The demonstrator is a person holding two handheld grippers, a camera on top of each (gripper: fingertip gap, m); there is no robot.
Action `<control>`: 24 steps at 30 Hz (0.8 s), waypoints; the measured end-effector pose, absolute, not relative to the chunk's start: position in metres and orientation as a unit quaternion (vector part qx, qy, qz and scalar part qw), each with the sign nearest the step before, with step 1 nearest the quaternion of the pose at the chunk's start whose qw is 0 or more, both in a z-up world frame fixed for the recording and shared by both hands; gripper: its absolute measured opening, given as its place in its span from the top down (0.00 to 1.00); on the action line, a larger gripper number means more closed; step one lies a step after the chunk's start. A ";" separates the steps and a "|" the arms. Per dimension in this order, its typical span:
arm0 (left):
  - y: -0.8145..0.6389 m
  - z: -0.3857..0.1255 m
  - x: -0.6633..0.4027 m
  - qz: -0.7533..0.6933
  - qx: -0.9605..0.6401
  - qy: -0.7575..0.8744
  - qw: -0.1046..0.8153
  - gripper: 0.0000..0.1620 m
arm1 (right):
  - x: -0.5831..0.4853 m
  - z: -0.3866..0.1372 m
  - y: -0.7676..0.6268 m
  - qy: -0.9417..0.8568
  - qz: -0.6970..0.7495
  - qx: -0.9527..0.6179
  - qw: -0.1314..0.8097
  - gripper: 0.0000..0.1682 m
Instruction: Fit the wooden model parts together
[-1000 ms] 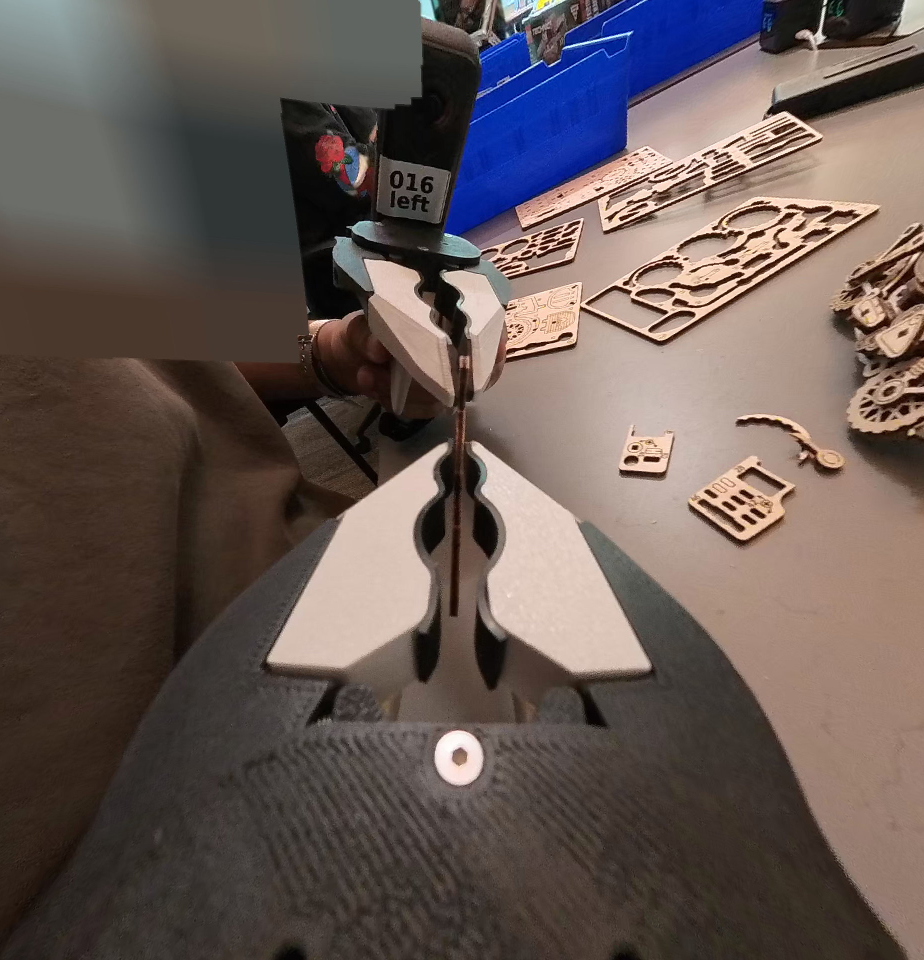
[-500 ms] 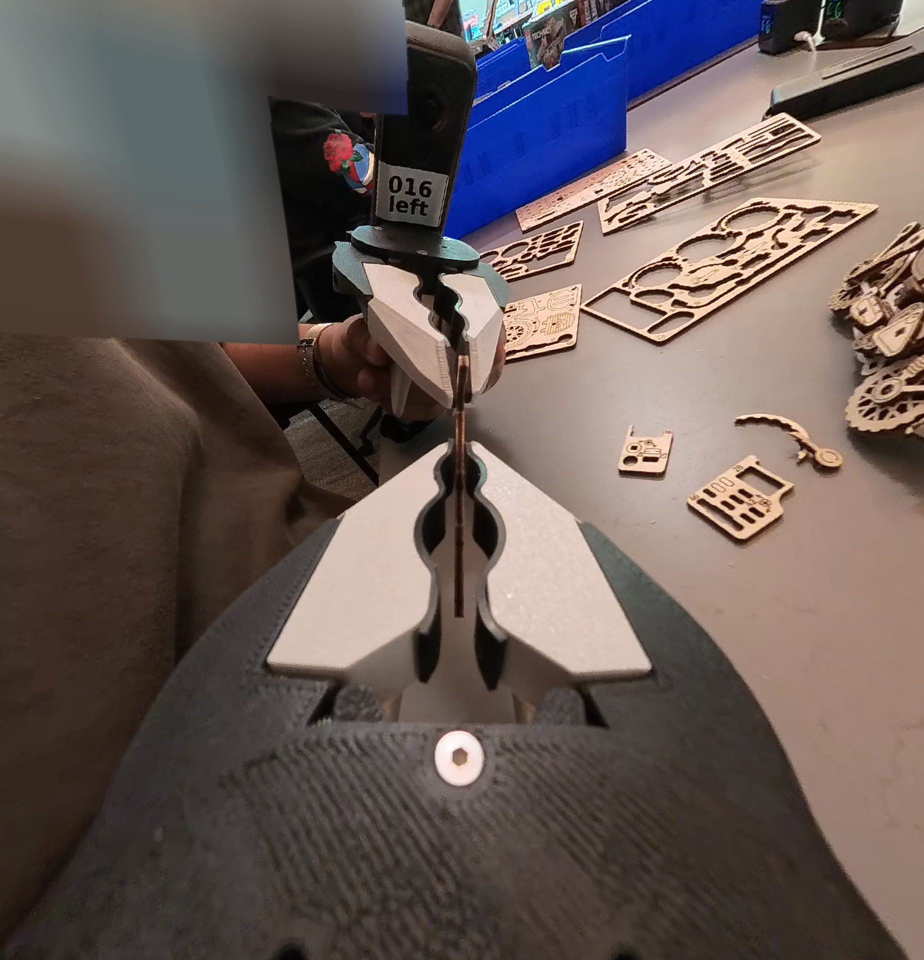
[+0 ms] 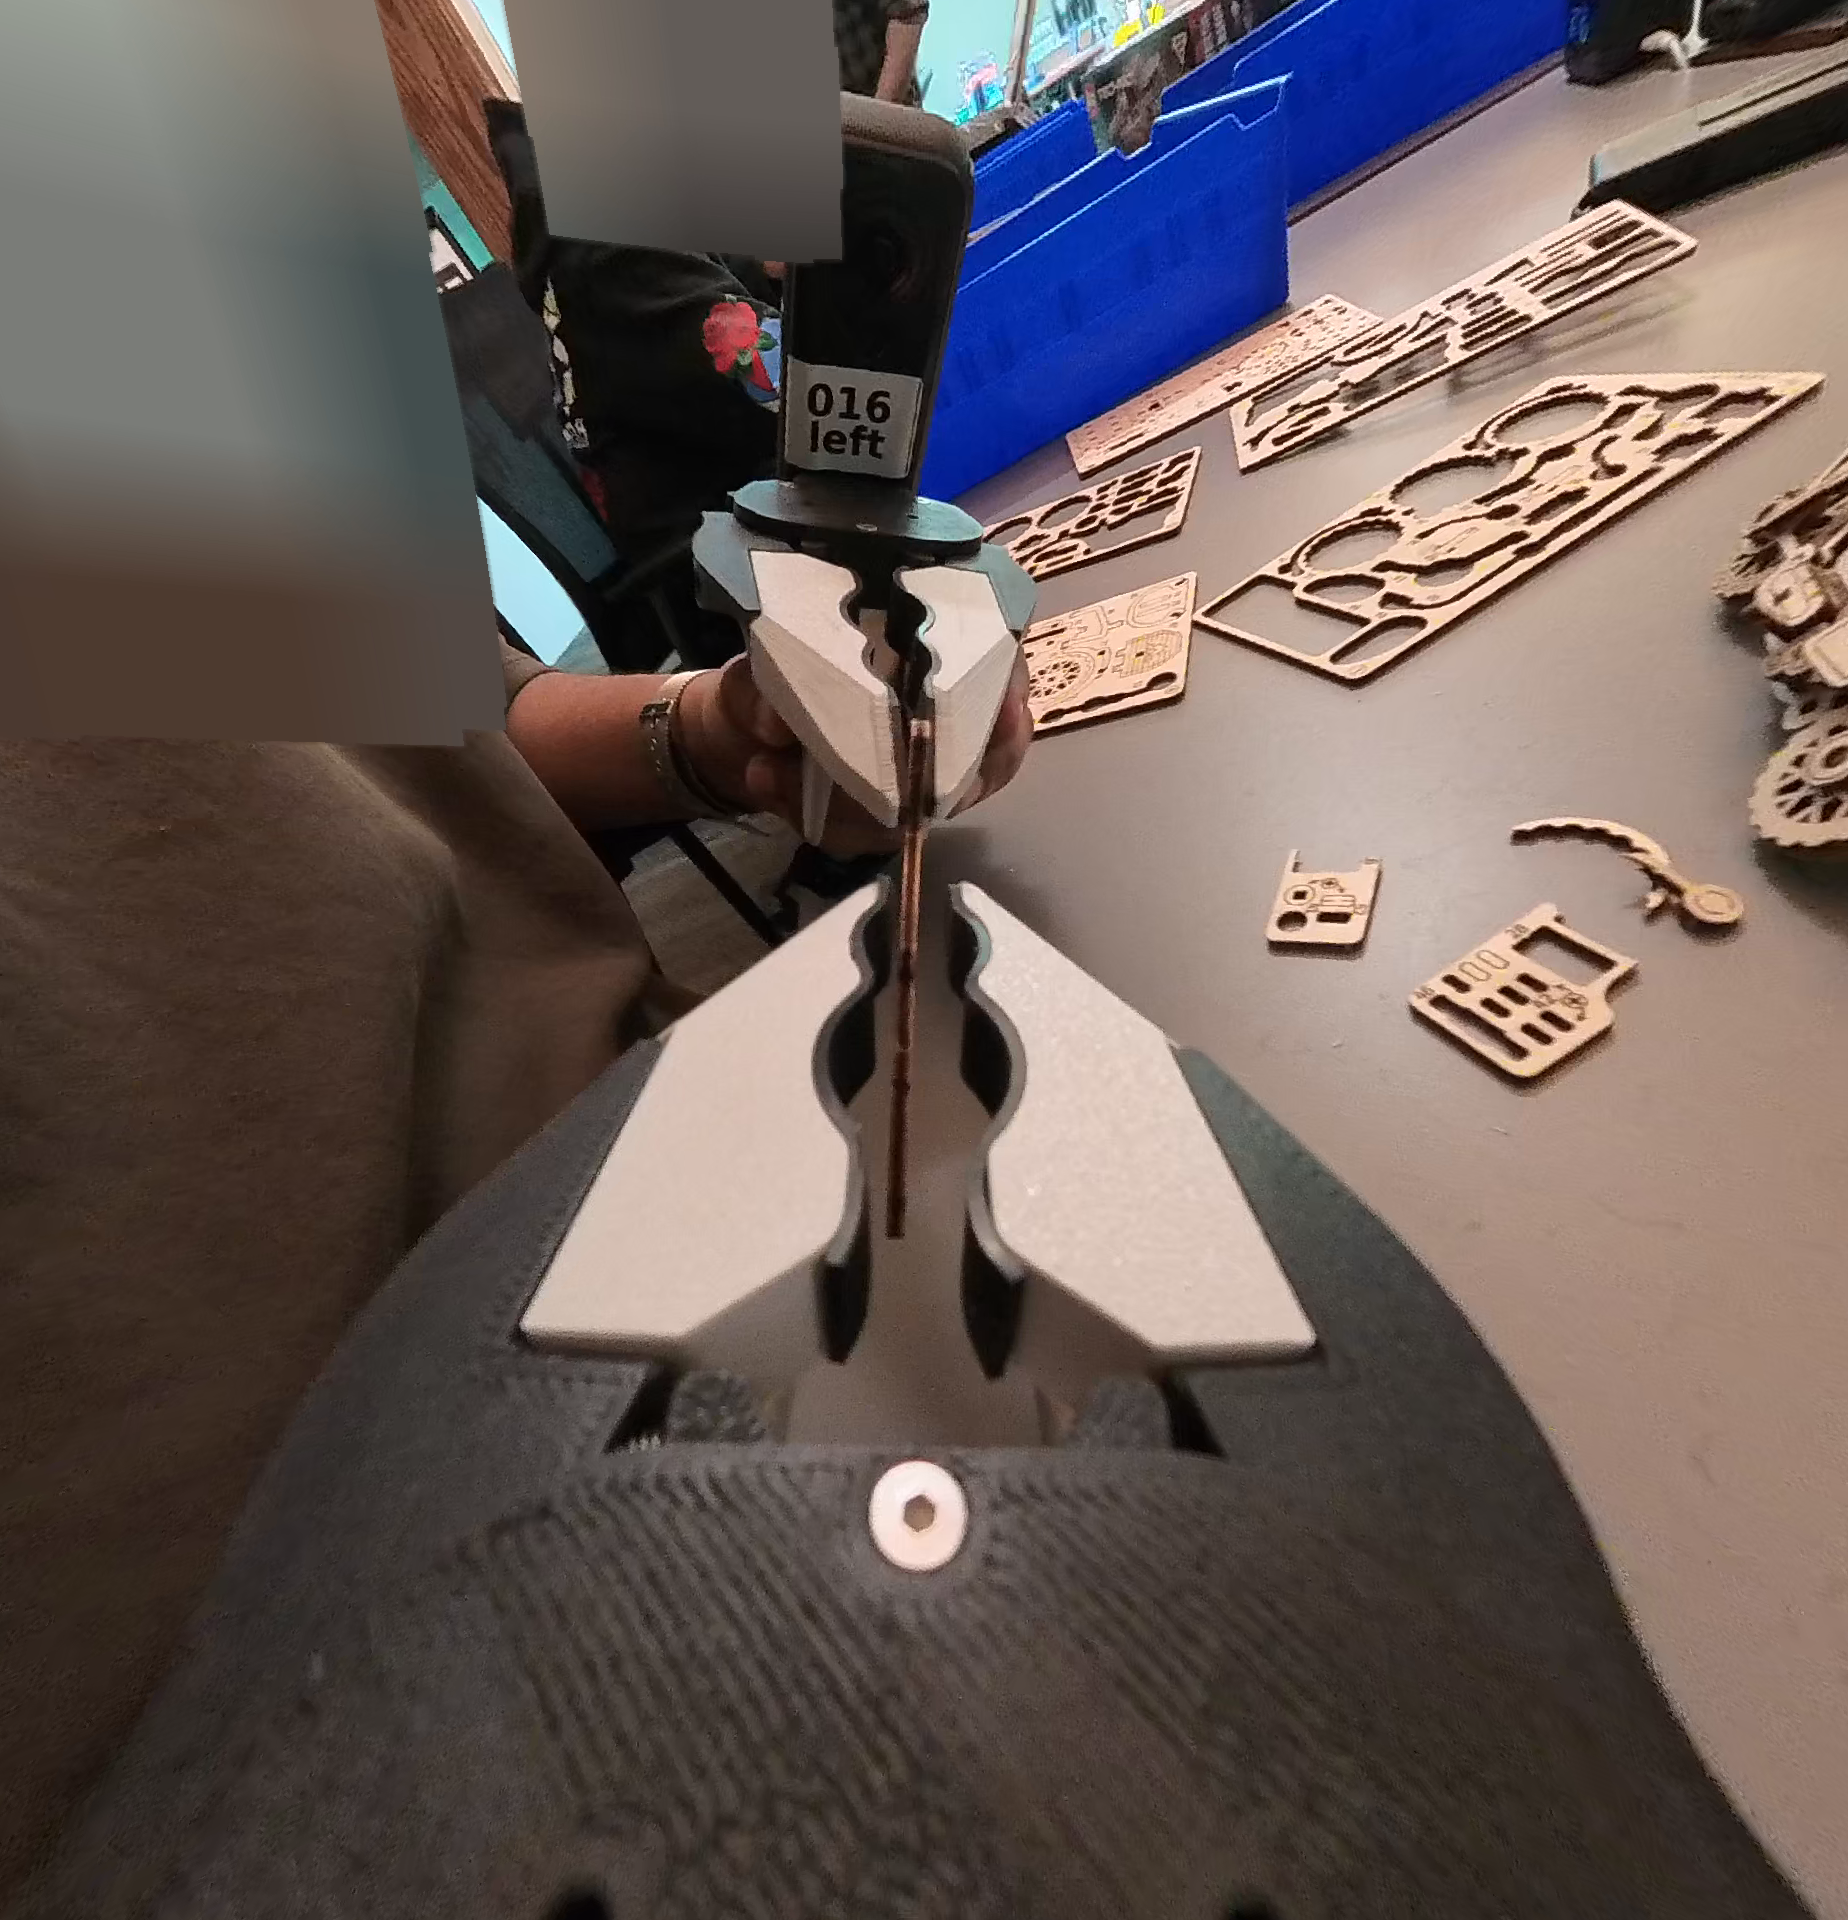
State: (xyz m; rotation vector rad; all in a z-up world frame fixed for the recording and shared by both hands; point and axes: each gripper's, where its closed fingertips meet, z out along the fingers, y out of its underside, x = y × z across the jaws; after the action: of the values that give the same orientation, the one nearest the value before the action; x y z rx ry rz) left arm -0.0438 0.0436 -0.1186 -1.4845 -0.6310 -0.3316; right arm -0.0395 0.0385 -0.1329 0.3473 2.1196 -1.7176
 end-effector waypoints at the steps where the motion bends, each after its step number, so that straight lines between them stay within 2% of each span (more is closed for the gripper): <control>1: 0.044 -0.119 -0.043 -0.151 -0.661 -0.281 0.679 1.00 | -0.038 -0.134 0.038 0.755 -0.611 0.126 0.202 0.95; 4: 0.045 -0.120 -0.043 -0.153 -0.664 -0.283 0.676 1.00 | -0.039 -0.139 0.033 0.761 -0.602 0.125 0.208 0.99; 10: 0.045 -0.126 -0.048 -0.141 -0.669 -0.301 0.665 1.00 | -0.039 -0.144 0.035 0.770 -0.589 0.141 0.201 1.00; 15: 0.036 -0.143 -0.068 -0.104 -0.675 -0.362 0.634 0.86 | -0.068 -0.169 0.049 0.803 -0.506 0.253 0.190 1.00; 19: 0.032 -0.144 -0.071 -0.117 -0.663 -0.377 0.636 0.86 | -0.081 -0.189 0.072 0.794 -0.445 0.352 0.220 1.00; 22: 0.032 -0.144 -0.072 -0.124 -0.659 -0.379 0.637 0.87 | -0.093 -0.205 0.089 0.804 -0.417 0.380 0.187 1.00; 24: 0.032 -0.145 -0.072 -0.125 -0.660 -0.378 0.637 0.88 | -0.097 -0.206 0.095 0.807 -0.416 0.383 0.172 0.96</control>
State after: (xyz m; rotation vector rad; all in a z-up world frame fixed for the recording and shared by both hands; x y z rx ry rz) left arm -0.0718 0.0325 -0.1445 -1.5071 -0.8625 -0.2852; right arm -0.0966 0.0950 -0.2064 1.0877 2.2898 -1.1809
